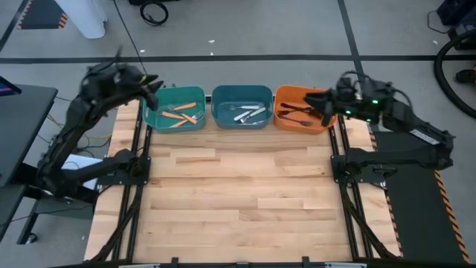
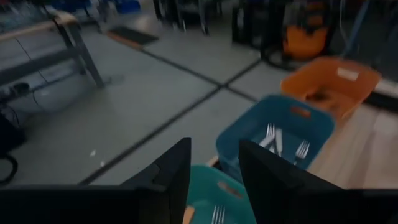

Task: Sort silverware by color (type)
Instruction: Return to Home Position

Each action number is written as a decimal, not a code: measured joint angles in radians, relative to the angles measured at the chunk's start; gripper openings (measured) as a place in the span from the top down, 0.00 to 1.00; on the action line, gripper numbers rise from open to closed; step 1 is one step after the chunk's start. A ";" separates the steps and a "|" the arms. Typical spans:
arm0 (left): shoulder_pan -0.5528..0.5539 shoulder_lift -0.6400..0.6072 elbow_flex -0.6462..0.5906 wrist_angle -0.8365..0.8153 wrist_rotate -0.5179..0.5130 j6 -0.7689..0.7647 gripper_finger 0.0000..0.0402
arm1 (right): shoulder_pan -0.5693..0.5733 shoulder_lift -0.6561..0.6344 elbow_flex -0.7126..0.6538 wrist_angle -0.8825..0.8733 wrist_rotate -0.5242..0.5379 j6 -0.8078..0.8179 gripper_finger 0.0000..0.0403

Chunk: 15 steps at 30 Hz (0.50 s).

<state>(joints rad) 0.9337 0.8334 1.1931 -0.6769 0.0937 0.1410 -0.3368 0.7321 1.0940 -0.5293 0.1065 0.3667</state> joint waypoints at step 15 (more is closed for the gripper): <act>0.000 -0.362 -0.226 0.051 -0.001 -0.141 0.64 | 0.000 -0.321 -0.371 0.239 -0.002 -0.080 0.72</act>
<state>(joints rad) 0.9340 0.4710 0.9673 -0.6254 0.0924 -0.0005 -0.3363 0.4114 0.7226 -0.2904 0.1047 0.2872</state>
